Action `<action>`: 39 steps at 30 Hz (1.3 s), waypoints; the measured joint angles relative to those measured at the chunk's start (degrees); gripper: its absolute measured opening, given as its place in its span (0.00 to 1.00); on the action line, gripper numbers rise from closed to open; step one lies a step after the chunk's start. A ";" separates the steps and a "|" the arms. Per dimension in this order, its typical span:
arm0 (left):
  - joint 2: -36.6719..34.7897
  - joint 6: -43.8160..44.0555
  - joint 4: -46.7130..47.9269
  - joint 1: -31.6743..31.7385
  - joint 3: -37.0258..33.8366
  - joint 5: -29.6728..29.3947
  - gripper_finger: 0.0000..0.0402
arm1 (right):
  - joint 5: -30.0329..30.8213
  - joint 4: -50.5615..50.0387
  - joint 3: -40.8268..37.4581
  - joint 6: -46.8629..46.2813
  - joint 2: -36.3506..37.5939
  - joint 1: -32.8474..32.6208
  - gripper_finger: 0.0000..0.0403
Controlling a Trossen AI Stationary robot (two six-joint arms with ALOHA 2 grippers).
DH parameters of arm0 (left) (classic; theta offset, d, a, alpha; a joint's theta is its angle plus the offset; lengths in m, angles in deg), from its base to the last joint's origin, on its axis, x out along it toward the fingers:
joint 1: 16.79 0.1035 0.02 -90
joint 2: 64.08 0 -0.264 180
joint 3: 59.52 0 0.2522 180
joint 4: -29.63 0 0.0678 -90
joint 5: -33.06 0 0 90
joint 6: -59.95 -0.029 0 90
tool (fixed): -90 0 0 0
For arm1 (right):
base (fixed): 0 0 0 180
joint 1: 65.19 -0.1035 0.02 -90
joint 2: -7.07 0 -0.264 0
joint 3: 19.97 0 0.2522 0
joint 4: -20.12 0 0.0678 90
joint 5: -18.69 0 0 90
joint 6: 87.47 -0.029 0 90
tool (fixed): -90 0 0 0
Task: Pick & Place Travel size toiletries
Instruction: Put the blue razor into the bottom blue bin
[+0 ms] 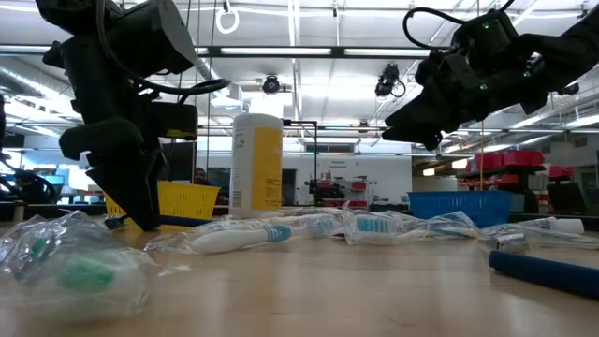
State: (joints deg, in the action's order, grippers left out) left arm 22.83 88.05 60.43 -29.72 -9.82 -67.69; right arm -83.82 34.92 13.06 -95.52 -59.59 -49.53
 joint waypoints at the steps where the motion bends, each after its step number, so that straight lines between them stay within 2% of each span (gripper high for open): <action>1: -0.04 0.02 -0.10 0.00 -0.02 -0.21 0.40 | 0.00 -0.01 0.00 0.01 0.00 0.00 0.54; 4: -0.05 0.05 -0.37 -0.02 -0.01 -0.30 0.34 | 0.00 -0.01 0.00 0.09 0.00 0.00 0.54; 12: -0.04 1.88 -1.00 0.00 0.04 -0.35 0.11 | 0.00 -0.01 -0.02 1.02 0.00 0.00 0.51; 17: 0.26 1.76 1.58 0.00 2.04 0.22 0.11 | 0.36 -0.01 -0.02 1.04 0.00 0.00 0.48; 22: 0.31 3.41 9.29 -0.02 8.79 1.60 0.11 | 3.77 0.03 -0.02 1.11 0.00 0.00 0.46; 28: 0.27 12.60 22.14 -1.38 19.17 3.60 0.12 | 5.53 3.52 -0.04 4.35 0.00 0.00 0.47; 32: 0.18 18.46 25.84 -3.98 24.81 4.31 0.11 | 6.39 9.68 -0.04 4.47 0.00 0.00 0.48; 39: 0.09 35.75 32.33 -11.95 29.15 2.52 0.13 | 6.47 12.86 -0.04 3.08 0.02 0.00 0.45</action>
State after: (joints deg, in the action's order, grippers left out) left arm 22.92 123.80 92.76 -41.67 19.33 -65.16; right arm -77.36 47.78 13.02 -92.44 -59.56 -49.53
